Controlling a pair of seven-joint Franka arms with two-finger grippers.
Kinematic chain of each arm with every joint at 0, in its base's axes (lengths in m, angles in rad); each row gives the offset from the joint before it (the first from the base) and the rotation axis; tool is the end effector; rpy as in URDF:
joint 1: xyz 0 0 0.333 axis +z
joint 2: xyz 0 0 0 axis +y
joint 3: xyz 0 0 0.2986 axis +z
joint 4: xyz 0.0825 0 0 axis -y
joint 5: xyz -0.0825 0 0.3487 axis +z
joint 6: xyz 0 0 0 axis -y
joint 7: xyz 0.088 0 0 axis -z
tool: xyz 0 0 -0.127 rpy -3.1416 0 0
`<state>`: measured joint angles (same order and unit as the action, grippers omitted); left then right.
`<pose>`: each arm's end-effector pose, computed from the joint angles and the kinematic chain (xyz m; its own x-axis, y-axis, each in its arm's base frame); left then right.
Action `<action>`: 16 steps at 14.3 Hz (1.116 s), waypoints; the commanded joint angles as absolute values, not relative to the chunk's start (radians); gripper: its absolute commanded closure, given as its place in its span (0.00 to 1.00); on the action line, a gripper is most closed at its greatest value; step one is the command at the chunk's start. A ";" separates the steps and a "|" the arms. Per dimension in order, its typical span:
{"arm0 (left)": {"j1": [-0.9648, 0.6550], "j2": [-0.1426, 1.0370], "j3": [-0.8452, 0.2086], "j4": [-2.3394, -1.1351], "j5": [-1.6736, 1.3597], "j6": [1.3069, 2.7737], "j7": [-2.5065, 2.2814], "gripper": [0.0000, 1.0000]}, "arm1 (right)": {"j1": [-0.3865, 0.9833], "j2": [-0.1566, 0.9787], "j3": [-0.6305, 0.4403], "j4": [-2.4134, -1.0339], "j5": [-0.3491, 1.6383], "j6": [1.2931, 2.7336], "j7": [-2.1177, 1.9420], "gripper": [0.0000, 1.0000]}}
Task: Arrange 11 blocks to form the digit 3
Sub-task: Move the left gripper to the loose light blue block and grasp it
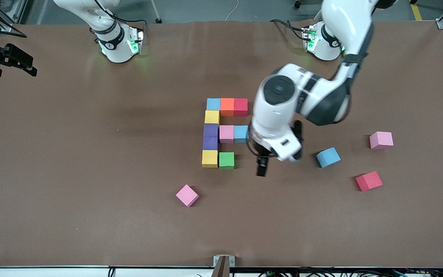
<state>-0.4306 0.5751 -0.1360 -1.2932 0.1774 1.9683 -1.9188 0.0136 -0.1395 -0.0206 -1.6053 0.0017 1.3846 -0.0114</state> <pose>0.5999 -0.3406 0.4007 0.2466 0.9675 0.0550 0.9591 -0.2518 0.1295 0.4557 -0.0037 0.6250 0.9967 0.0052 -0.0811 0.0047 -1.0000 -0.0055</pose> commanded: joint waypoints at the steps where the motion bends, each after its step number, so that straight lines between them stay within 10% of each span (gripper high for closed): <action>1: -0.344 0.509 -0.143 -1.324 0.150 1.863 -1.641 0.00 | 0.008 -0.153 -0.014 -1.618 -0.020 1.381 -0.037 0.00; 16: 0.014 0.571 -0.144 -1.572 0.160 1.885 -0.875 0.02 | 0.008 -0.156 -0.012 -1.620 -0.012 1.371 -0.054 0.00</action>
<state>-0.0231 0.6127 -0.1308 -1.5017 0.1631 1.8237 -0.9231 0.0137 -0.1396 -0.0186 -1.6060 -0.0076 1.3739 -0.0514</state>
